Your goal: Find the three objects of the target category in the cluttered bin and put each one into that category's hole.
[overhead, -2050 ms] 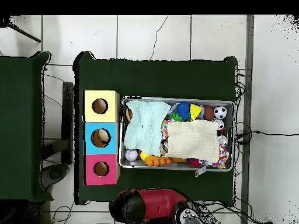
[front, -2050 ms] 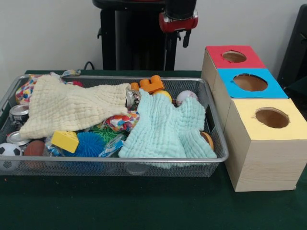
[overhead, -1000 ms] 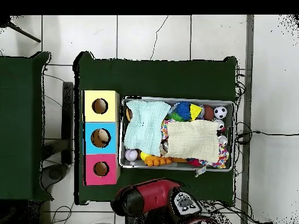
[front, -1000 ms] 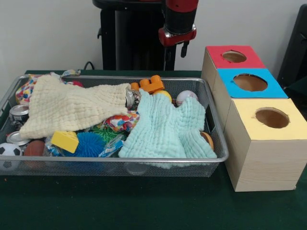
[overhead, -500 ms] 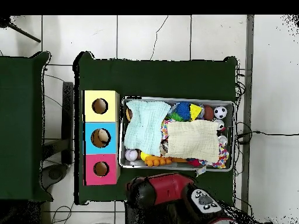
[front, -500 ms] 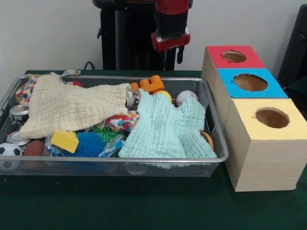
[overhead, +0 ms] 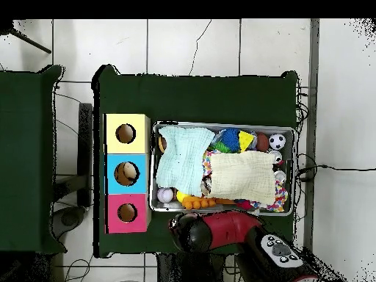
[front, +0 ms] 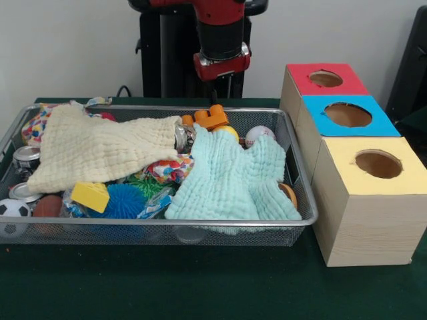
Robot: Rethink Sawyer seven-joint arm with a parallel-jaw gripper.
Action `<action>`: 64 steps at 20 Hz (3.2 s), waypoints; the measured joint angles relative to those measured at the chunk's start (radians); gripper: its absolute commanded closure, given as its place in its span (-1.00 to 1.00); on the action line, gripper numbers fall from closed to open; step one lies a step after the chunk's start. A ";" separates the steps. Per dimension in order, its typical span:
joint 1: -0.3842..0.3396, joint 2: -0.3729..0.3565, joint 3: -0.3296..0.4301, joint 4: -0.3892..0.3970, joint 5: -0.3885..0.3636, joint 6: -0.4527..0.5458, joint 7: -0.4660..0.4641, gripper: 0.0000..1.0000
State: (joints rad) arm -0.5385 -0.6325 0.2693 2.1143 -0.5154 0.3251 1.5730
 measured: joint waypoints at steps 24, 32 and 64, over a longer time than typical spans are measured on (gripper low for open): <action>-0.130 -0.037 0.154 -0.049 -0.039 0.144 0.000 -1.00; -0.164 -0.056 0.211 -0.056 -0.039 0.219 0.000 -1.00; -0.140 0.055 0.222 -0.356 -0.277 0.254 0.000 -1.00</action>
State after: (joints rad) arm -0.6789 -0.5778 0.4917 1.7584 -0.7925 0.5795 1.5728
